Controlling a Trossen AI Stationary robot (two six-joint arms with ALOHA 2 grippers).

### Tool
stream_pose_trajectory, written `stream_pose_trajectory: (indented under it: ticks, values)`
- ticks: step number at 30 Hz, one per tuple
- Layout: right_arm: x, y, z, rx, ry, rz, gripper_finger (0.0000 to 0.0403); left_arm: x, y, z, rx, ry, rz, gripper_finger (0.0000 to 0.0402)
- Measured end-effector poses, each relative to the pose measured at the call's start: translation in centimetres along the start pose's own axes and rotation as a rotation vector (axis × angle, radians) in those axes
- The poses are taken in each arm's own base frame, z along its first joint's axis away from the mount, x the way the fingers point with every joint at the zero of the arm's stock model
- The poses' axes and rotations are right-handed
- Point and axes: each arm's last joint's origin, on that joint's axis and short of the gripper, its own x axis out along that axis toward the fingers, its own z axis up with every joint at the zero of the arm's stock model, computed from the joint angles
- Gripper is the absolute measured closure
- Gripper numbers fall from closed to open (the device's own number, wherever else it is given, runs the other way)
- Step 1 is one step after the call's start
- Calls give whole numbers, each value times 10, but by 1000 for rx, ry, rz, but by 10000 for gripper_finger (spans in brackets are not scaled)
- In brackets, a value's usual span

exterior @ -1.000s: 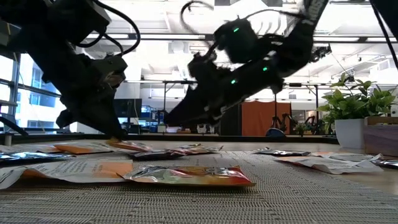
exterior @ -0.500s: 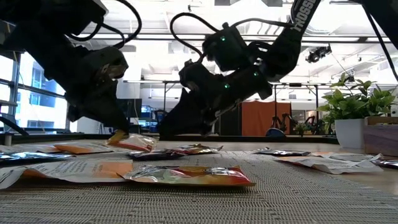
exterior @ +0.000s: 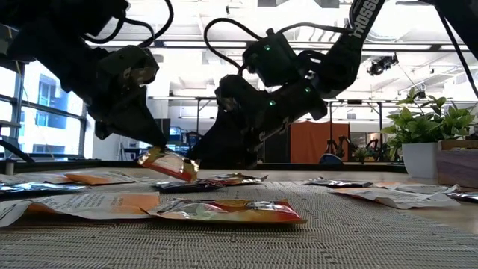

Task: Pick & Place Tea
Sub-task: Put the orange tea bag into the top section of the wooden organizer

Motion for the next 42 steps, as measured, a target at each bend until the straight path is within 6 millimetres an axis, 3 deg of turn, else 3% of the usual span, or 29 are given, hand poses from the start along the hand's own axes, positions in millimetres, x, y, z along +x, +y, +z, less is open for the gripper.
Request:
stream_pose_trajectory:
  ticks: [7,14,20,28,42]
  values:
    - [1,5,-3,-23,41,76,301,0,0,0,2,-1,0,400]
    - [2,13,-7,-76,57,116,395,0,1,1,2,-31,31,400]
    - [3,14,-7,-83,26,28,399,0,1,1,0,-19,21,400]
    - [3,15,-6,-78,21,36,401,0,0,0,2,-9,11,395]
    - [-4,22,0,-77,41,49,402,0,2,1,28,-38,46,265]
